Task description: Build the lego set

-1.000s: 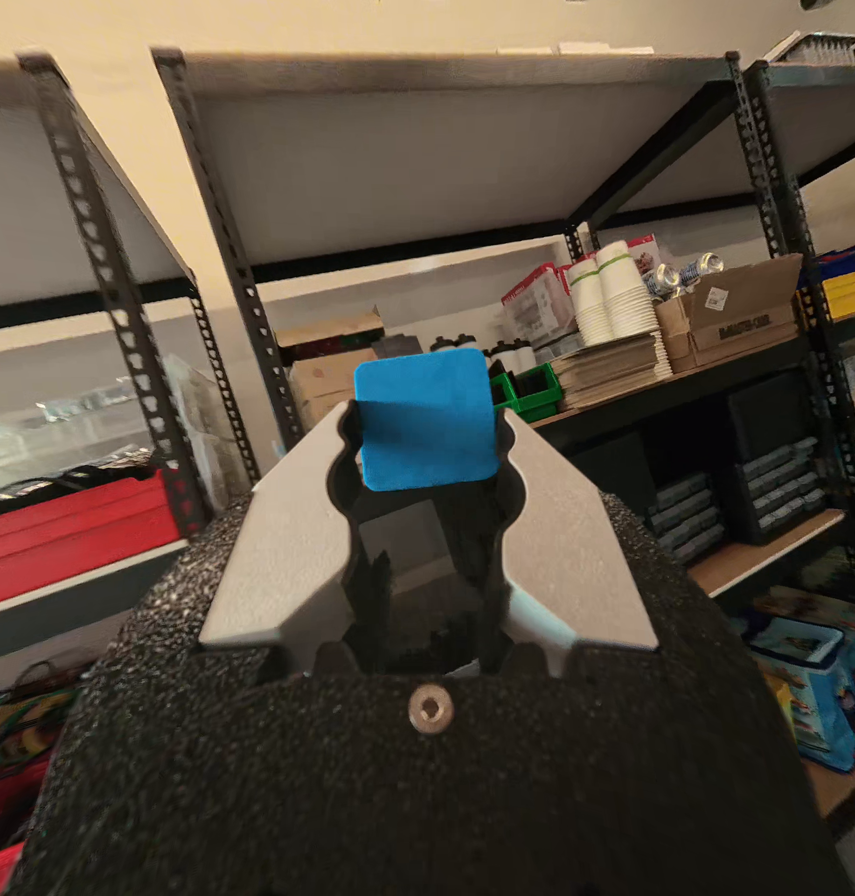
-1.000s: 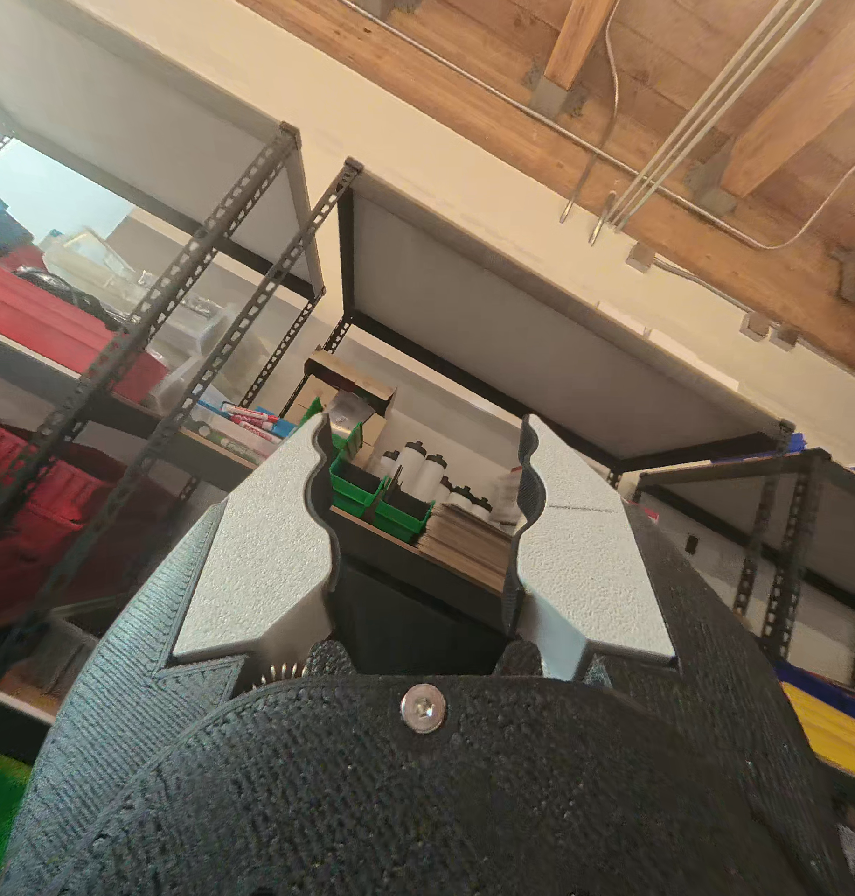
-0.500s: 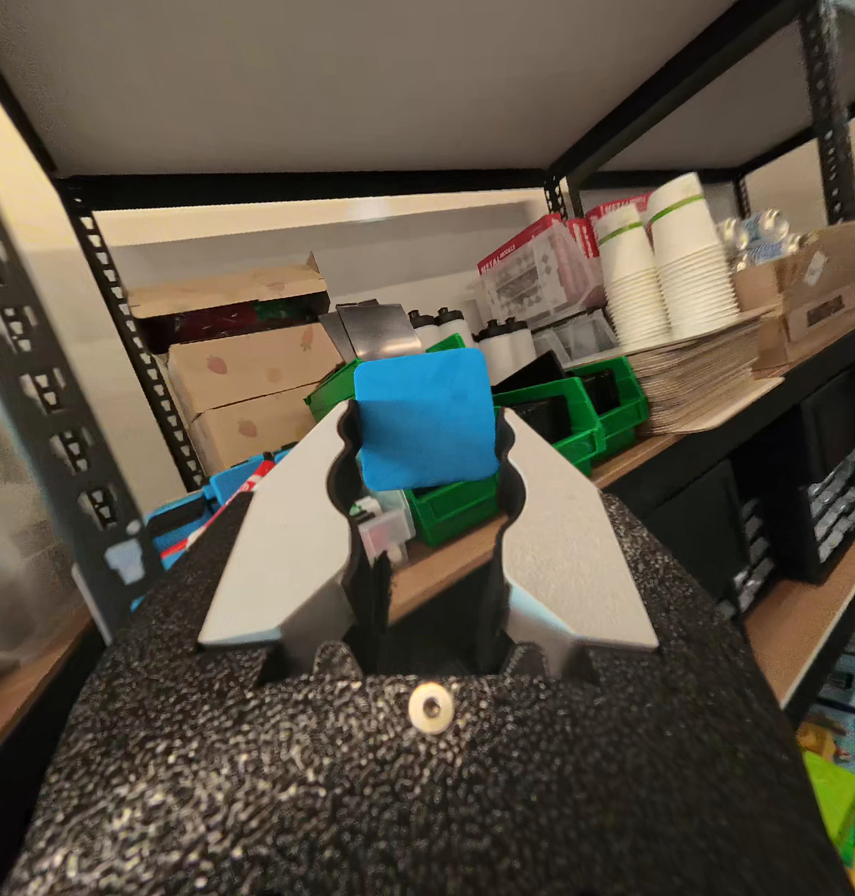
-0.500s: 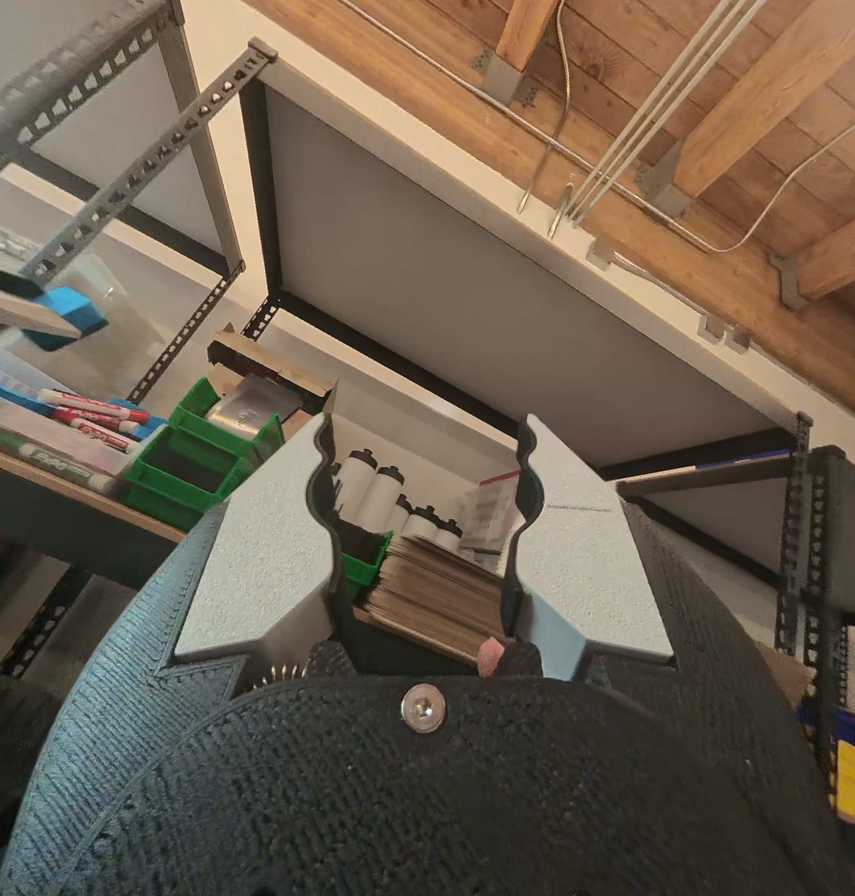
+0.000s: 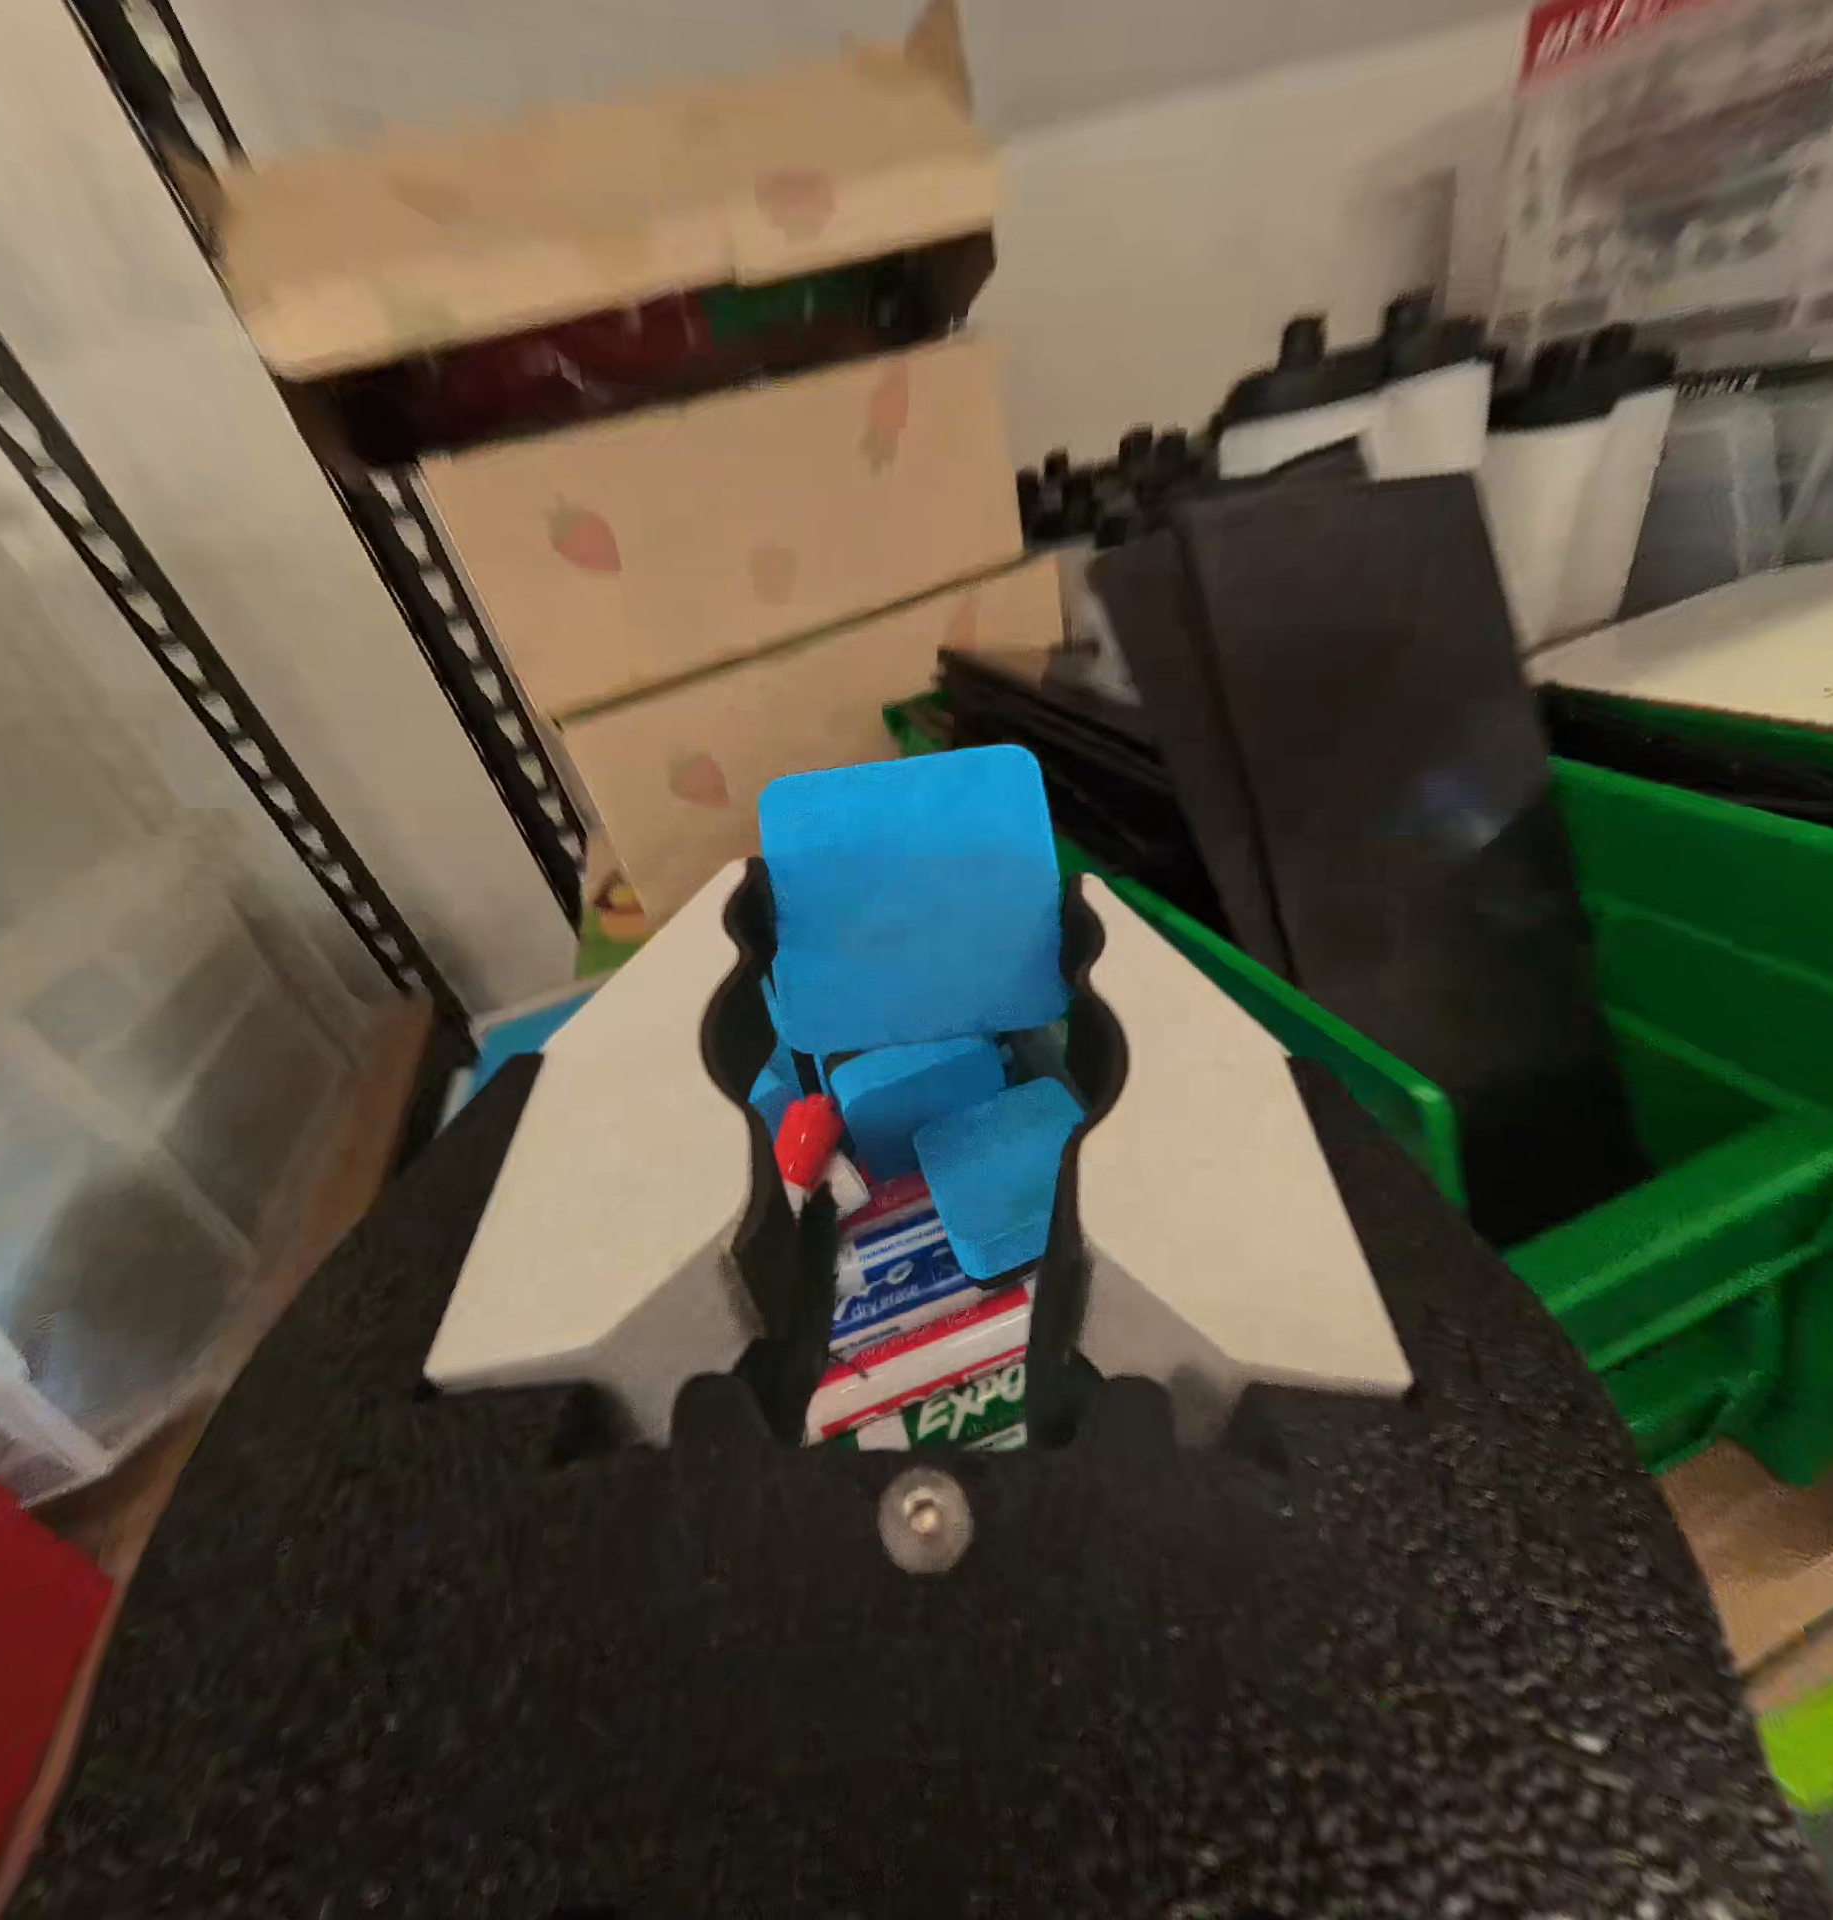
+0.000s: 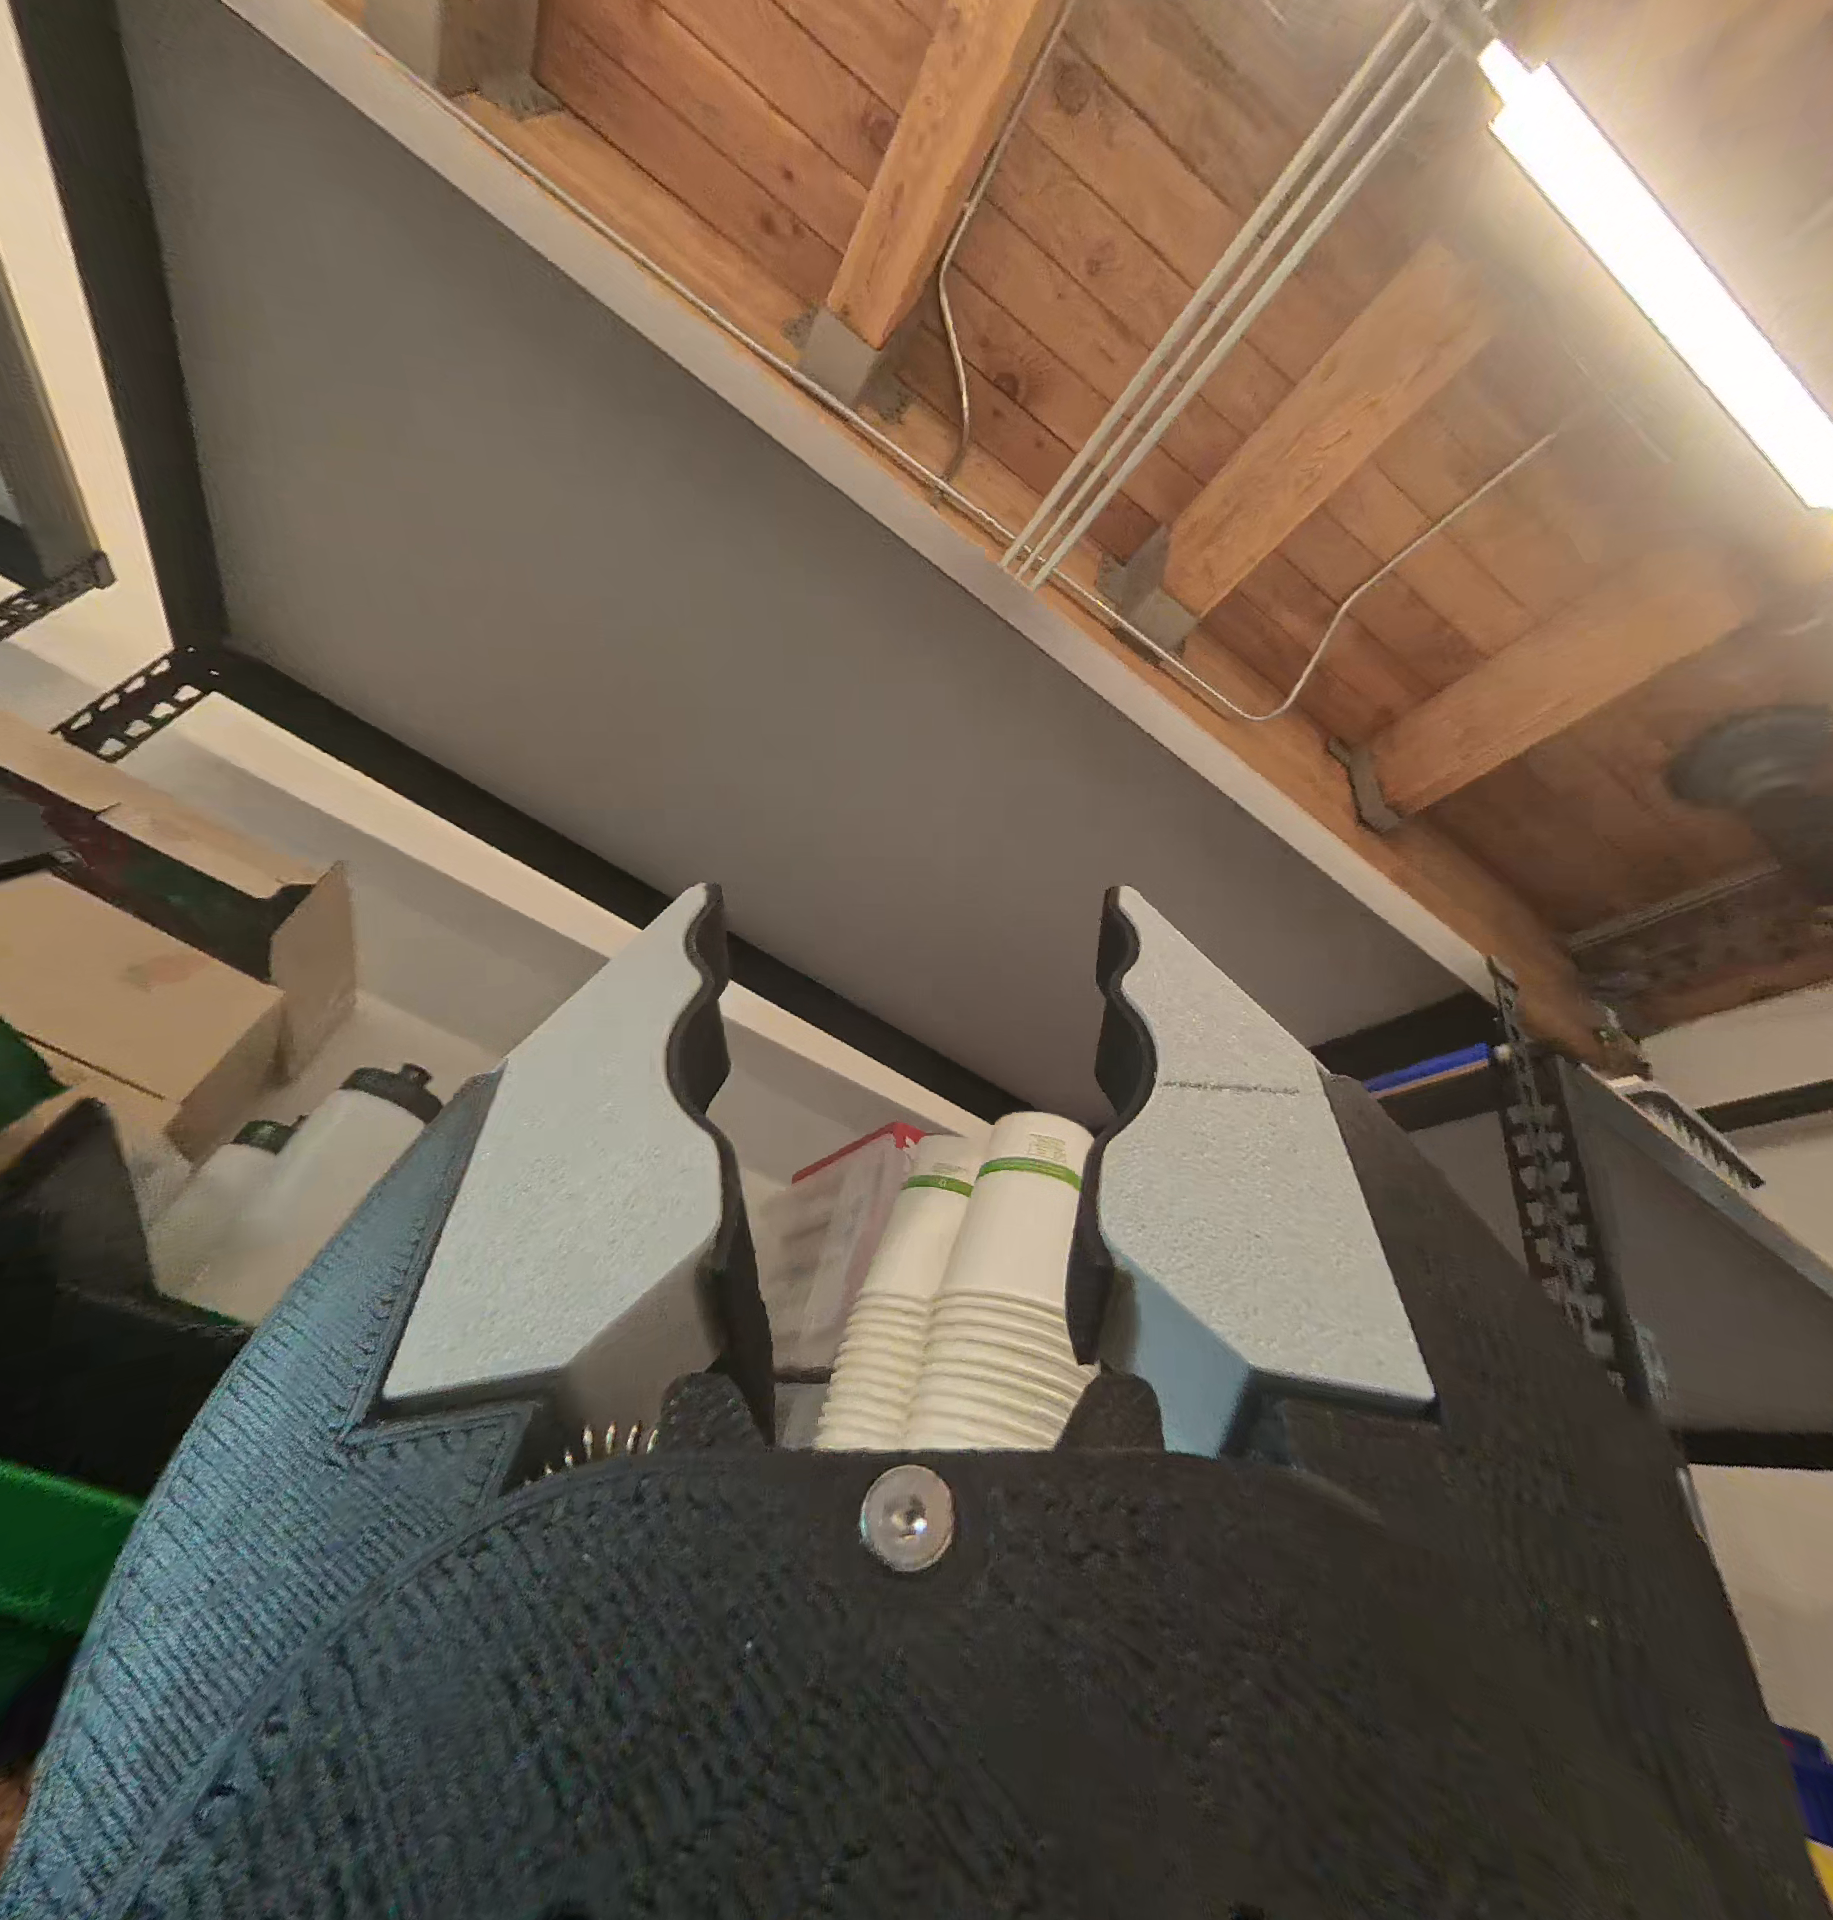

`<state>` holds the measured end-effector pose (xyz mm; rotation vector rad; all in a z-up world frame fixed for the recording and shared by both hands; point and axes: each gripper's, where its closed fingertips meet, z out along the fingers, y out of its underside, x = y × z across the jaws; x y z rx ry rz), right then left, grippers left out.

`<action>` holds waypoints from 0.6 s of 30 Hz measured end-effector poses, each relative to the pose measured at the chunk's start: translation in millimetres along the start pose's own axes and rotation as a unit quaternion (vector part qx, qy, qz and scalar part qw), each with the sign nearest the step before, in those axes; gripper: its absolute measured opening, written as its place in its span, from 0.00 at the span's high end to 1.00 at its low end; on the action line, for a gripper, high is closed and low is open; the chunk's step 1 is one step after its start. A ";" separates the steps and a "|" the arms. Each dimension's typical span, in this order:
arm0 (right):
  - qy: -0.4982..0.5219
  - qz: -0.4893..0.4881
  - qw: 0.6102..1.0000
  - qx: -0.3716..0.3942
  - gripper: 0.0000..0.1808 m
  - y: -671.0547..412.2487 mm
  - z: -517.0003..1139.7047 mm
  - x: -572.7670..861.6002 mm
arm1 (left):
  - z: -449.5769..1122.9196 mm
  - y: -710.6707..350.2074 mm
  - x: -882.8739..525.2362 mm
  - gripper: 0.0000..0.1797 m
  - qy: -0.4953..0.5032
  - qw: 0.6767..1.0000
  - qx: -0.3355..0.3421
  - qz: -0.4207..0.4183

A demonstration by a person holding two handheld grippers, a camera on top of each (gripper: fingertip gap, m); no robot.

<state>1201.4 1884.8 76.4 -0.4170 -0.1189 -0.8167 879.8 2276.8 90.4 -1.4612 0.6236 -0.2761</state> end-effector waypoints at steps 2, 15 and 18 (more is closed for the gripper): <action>0.002 0.008 1.000 0.002 0.61 20.6 10.0 -4.0 | 22.7 17.4 -13.1 0.70 0.017 0.996 -0.082 -0.035; -0.061 -0.001 0.998 0.003 0.62 60.3 39.7 -49.0 | 93.4 73.9 -37.7 0.32 0.004 0.963 -0.259 -0.076; -0.070 -0.006 0.997 -0.010 0.62 52.2 37.1 -48.9 | 92.8 63.4 -48.0 0.26 -0.025 0.970 -0.226 -0.084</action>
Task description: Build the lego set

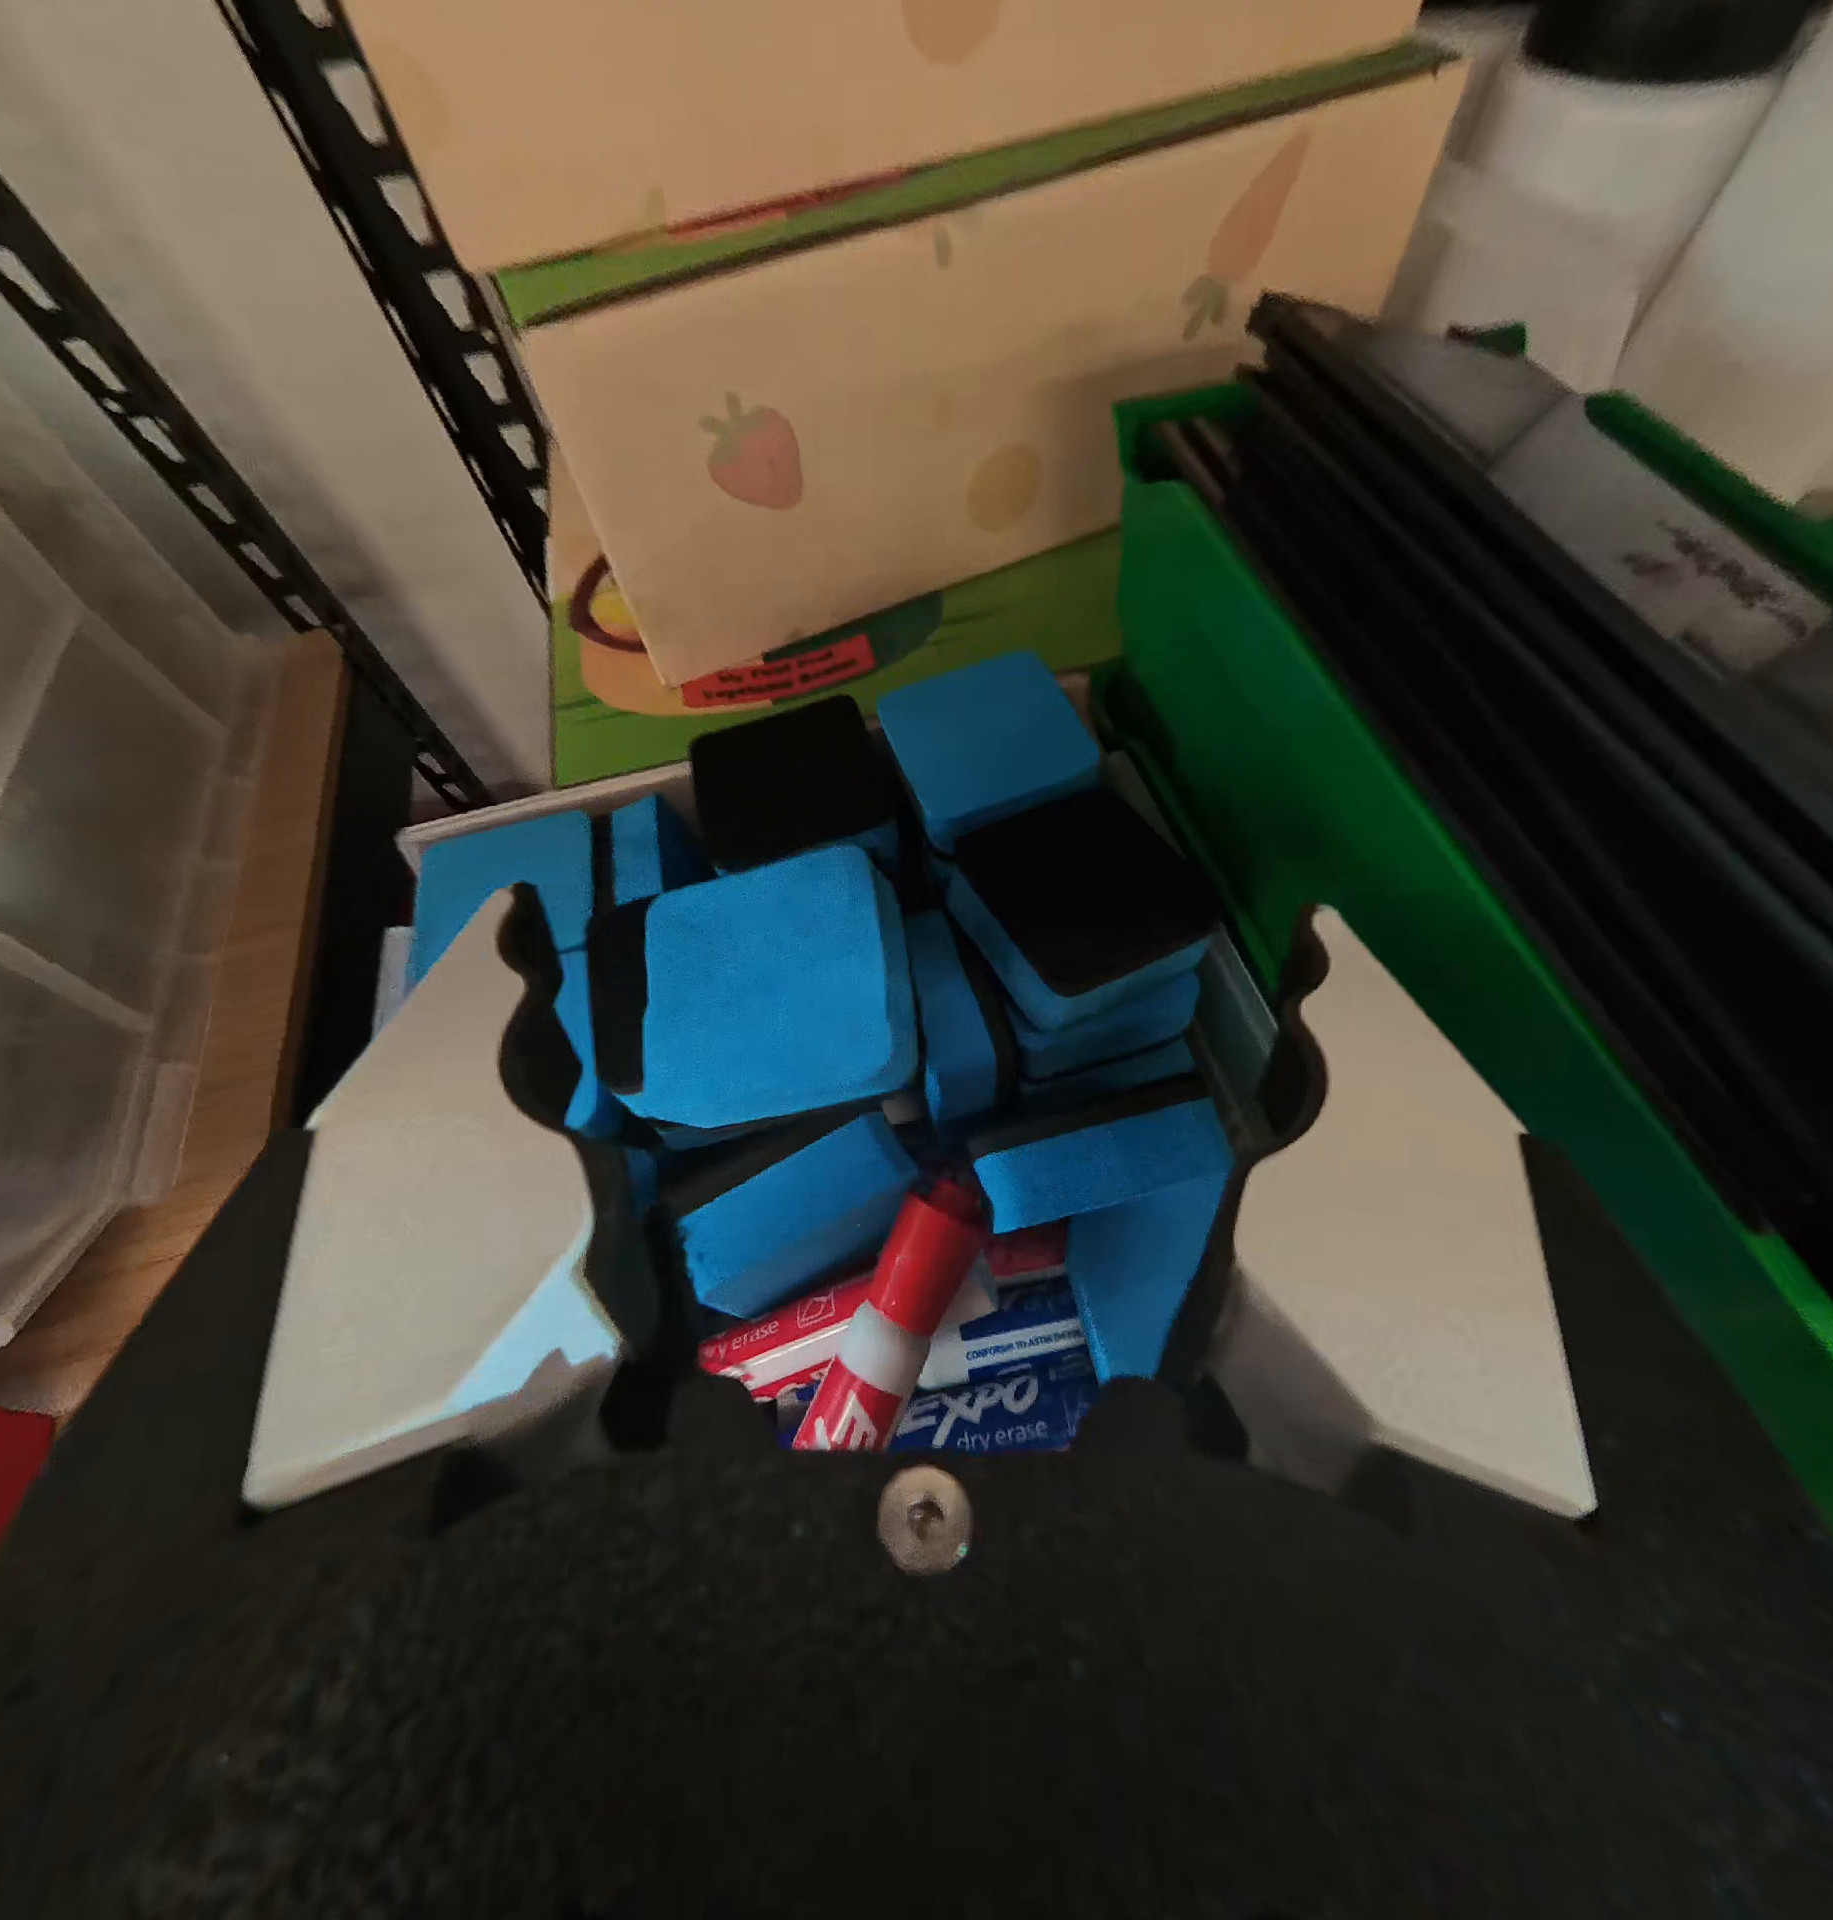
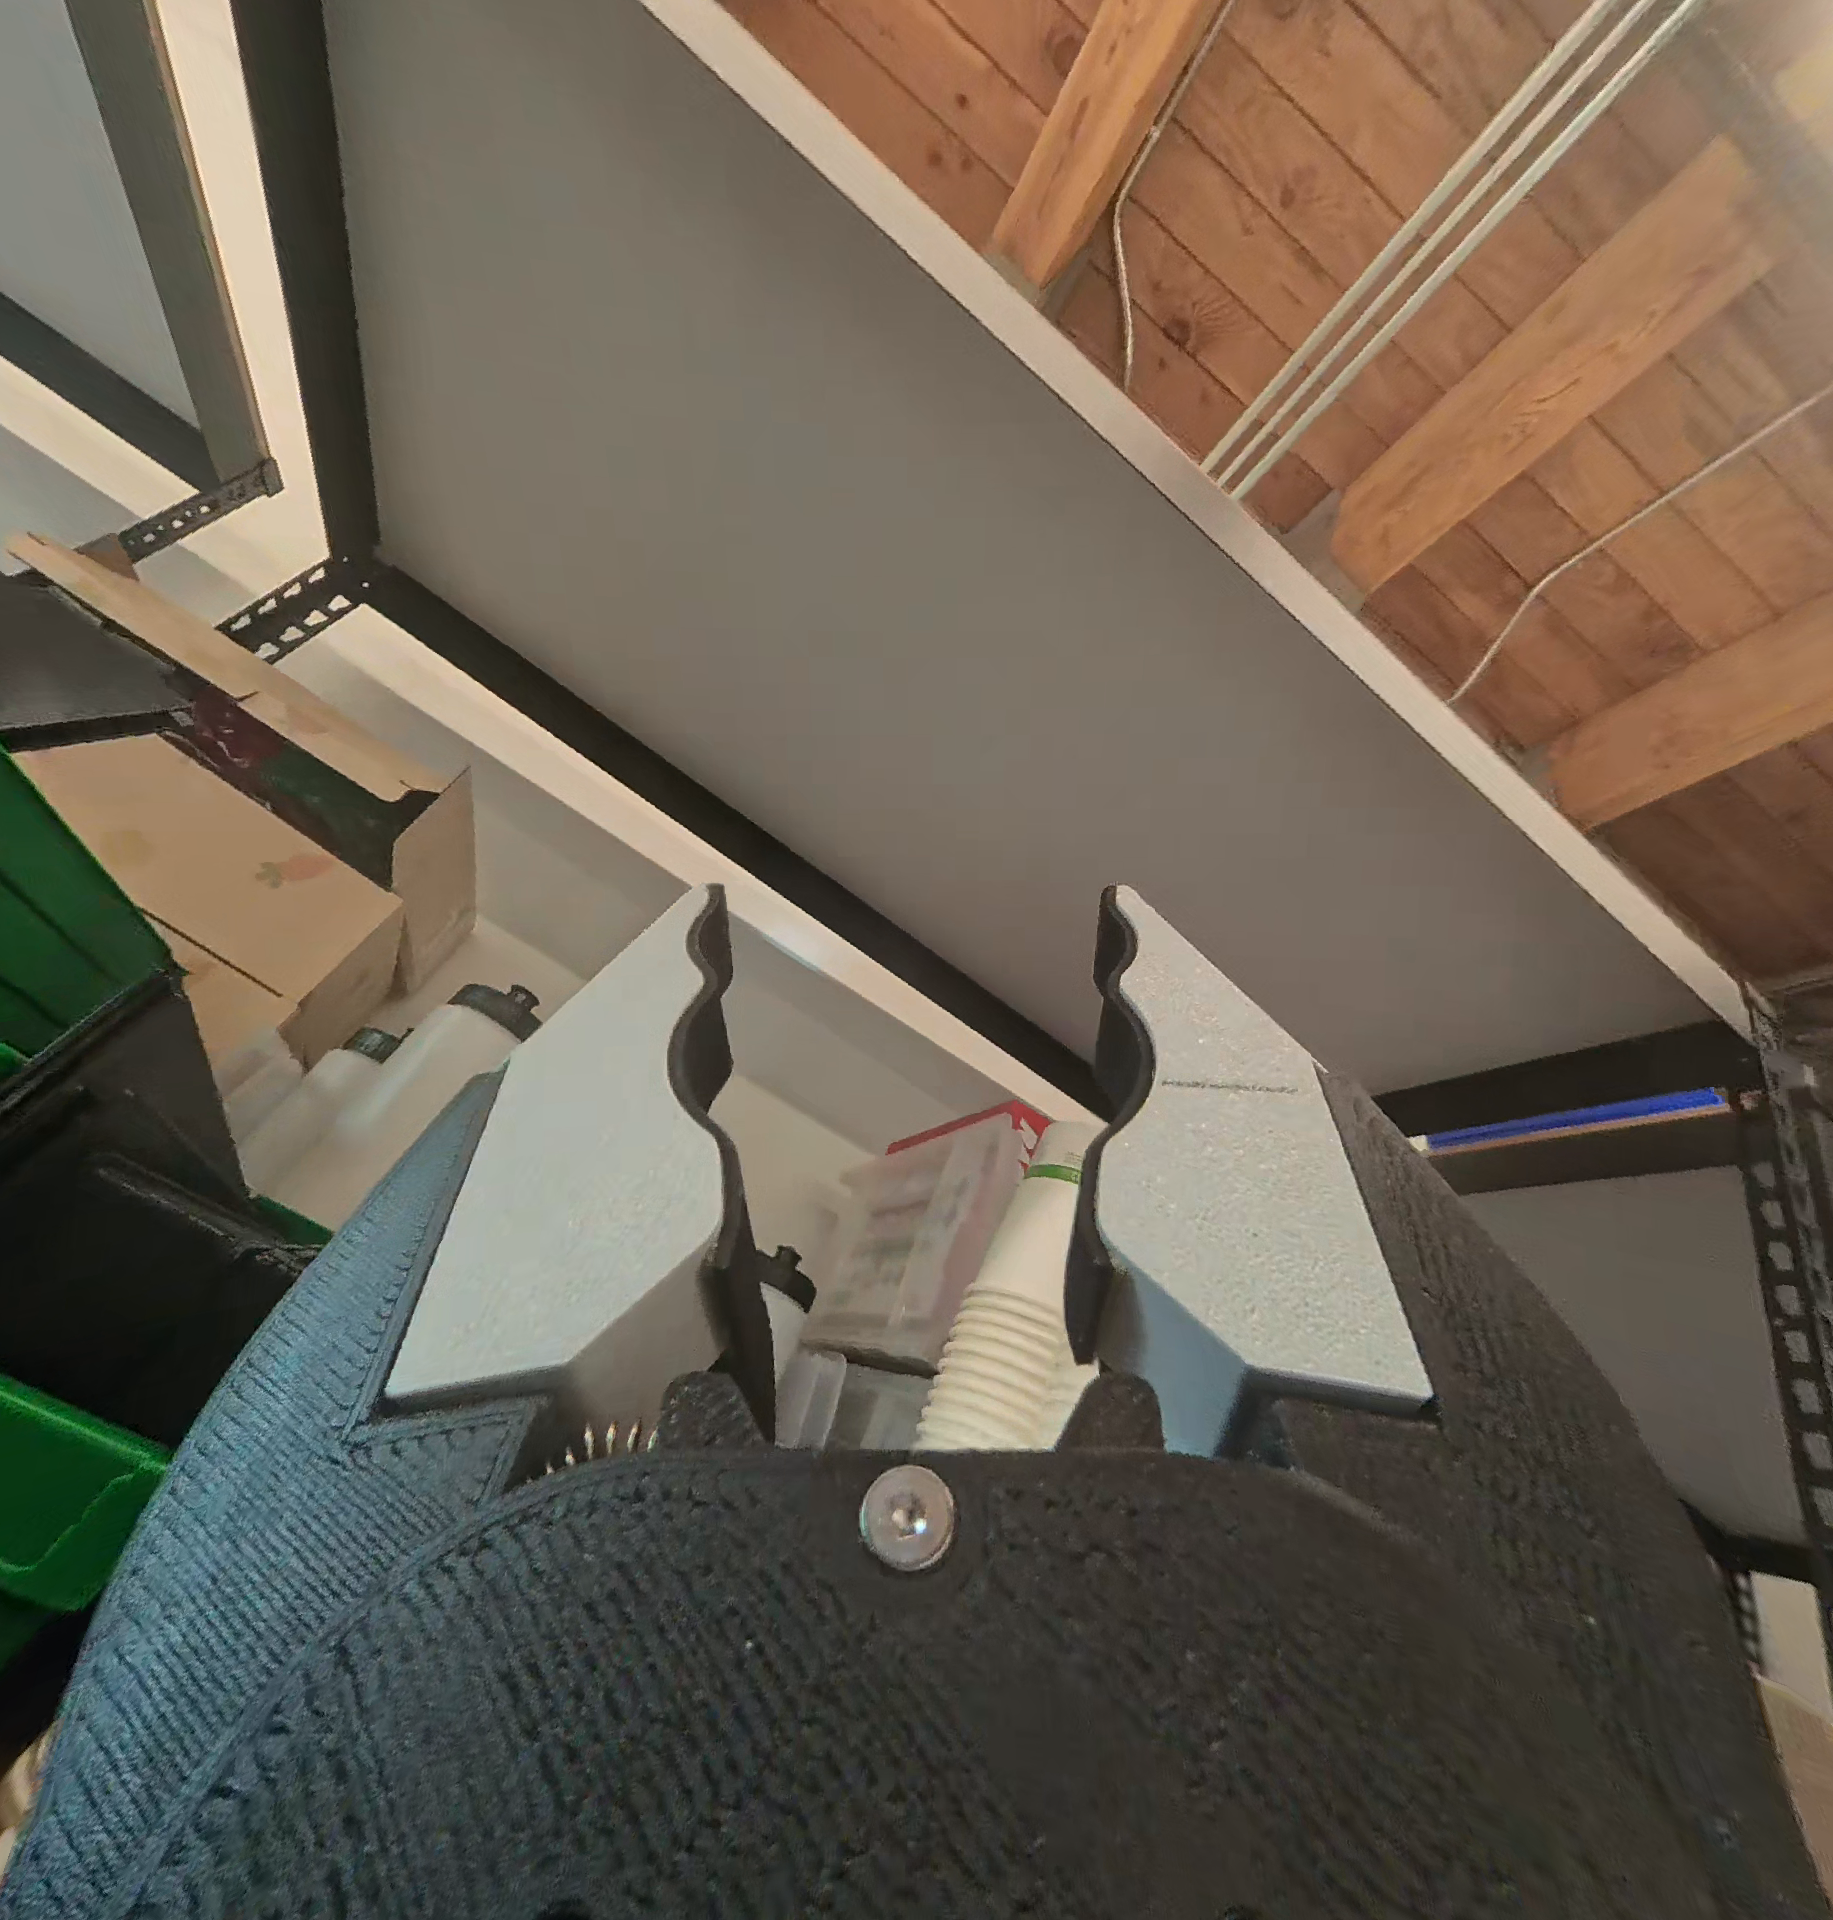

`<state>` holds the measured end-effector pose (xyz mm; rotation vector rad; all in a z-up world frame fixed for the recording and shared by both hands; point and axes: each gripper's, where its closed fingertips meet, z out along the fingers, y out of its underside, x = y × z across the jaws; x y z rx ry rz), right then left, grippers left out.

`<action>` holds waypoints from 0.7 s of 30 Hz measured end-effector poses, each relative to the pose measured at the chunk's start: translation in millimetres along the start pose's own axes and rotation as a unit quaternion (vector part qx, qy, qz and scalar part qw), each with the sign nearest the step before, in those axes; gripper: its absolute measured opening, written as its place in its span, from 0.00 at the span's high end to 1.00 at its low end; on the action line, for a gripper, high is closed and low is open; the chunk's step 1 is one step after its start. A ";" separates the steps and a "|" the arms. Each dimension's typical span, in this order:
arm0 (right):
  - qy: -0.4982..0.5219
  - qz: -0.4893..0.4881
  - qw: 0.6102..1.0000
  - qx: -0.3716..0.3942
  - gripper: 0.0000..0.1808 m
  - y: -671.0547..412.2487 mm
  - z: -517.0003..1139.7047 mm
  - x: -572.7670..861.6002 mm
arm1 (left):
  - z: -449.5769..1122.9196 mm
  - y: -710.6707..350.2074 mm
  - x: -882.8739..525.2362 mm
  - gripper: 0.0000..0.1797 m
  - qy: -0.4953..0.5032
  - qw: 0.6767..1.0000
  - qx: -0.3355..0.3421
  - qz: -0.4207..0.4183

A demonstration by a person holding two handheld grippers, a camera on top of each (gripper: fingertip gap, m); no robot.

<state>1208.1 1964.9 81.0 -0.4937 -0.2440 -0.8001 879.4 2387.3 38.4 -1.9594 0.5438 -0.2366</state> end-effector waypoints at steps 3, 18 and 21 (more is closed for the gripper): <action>-0.001 -0.008 1.000 -0.018 0.62 -15.9 -11.0 5.4 | -19.5 -17.6 0.1 0.23 -0.004 0.998 0.068 -0.003; 0.121 -0.219 0.946 -0.207 0.62 -251.5 -211.0 108.4 | -301.7 28.9 201.7 0.57 0.222 0.792 0.567 0.038; 0.186 -0.263 0.906 -0.276 0.62 -335.0 -266.9 143.3 | -337.6 84.3 304.4 0.74 0.398 0.716 0.572 0.046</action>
